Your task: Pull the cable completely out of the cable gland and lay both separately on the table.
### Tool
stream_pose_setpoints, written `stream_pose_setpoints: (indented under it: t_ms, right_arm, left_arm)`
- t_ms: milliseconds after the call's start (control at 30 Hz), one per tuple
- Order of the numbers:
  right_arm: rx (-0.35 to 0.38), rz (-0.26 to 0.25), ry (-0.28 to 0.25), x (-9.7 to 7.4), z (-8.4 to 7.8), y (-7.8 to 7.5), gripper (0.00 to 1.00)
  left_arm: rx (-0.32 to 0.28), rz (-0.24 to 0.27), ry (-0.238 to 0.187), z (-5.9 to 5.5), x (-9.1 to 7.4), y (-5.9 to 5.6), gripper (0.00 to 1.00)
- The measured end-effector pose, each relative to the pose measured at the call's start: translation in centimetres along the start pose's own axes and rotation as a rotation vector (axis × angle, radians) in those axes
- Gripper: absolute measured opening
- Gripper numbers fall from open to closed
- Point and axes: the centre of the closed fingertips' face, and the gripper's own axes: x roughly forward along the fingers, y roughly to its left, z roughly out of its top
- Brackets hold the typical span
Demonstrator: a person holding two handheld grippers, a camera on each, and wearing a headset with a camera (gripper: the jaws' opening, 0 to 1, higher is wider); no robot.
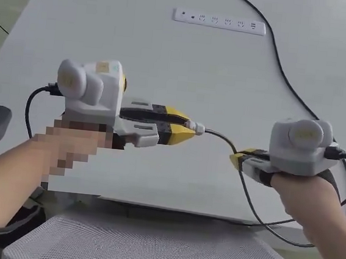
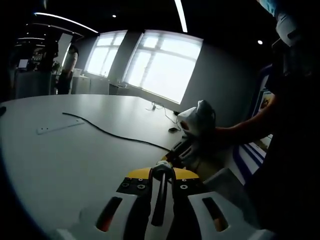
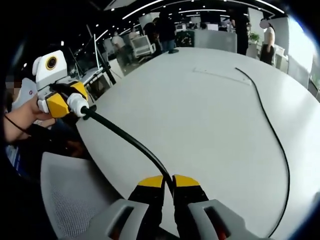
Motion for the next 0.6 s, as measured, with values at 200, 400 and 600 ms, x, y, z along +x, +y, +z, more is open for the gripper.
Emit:
stream_pose_setpoints:
  t_ms: [200, 400, 600]
  right_arm:
    - [-0.047, -0.011, 0.0, -0.2, 0.0, 0.0, 0.02]
    - [-0.15, -0.014, -0.045, -1.0, 1.3, 0.5, 0.09]
    - [-0.349, 0.01, -0.164, -3.0, 5.6, 3.3, 0.22]
  left_arm:
    - [0.0, 0.004, -0.005, 0.1, 0.0, 0.1, 0.15]
    - [0.002, 0.019, -0.01, 0.3, -0.2, 0.5, 0.15]
    - [-0.005, 0.034, -0.008, 0.2, -0.6, 0.8, 0.15]
